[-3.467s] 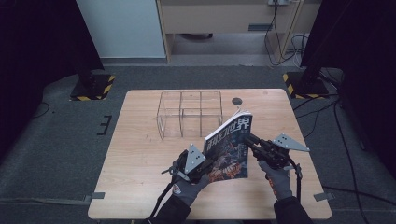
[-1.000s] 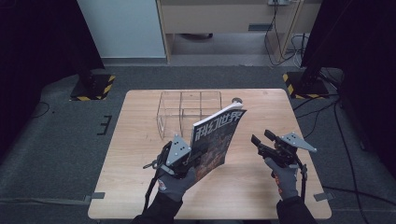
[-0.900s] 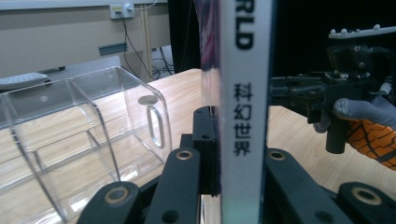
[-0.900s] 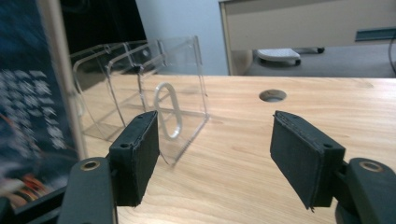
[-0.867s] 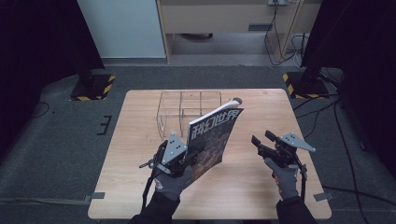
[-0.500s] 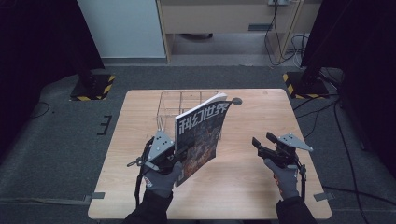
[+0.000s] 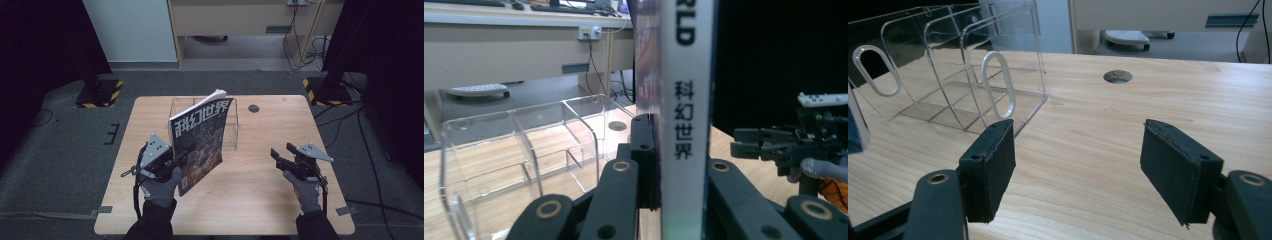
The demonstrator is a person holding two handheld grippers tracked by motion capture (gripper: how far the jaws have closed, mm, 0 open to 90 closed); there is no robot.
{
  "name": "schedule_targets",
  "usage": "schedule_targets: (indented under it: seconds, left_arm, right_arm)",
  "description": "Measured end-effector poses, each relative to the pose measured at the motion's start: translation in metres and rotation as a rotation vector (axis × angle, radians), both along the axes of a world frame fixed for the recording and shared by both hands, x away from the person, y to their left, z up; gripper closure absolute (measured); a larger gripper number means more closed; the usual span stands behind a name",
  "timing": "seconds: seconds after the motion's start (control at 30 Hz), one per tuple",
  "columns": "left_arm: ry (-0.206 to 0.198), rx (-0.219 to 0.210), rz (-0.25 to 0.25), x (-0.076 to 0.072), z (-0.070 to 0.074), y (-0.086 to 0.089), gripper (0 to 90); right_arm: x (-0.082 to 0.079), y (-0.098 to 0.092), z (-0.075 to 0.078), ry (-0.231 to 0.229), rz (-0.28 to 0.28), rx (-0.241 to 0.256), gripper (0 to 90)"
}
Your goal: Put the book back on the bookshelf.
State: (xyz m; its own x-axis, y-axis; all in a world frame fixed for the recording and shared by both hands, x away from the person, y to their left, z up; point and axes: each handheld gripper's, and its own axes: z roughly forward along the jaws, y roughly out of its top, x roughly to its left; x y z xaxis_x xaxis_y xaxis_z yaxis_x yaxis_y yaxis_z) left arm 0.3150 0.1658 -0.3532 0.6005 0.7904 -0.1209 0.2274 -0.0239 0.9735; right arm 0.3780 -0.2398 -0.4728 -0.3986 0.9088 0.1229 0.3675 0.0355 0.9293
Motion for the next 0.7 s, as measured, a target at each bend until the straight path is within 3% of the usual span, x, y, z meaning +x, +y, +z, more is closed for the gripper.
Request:
schedule_targets:
  seconds: [0.37,0.7]
  left_arm:
    - [-0.019,-0.046,0.053,0.003,0.012,0.024,82.2]
    - [-0.018,-0.073,0.101,0.012,0.016,0.043,82.2]
  right_arm:
    - [0.002,0.001,-0.006,0.028,-0.003,-0.040,27.2]
    - [0.005,0.004,-0.015,0.088,0.007,-0.114,23.0]
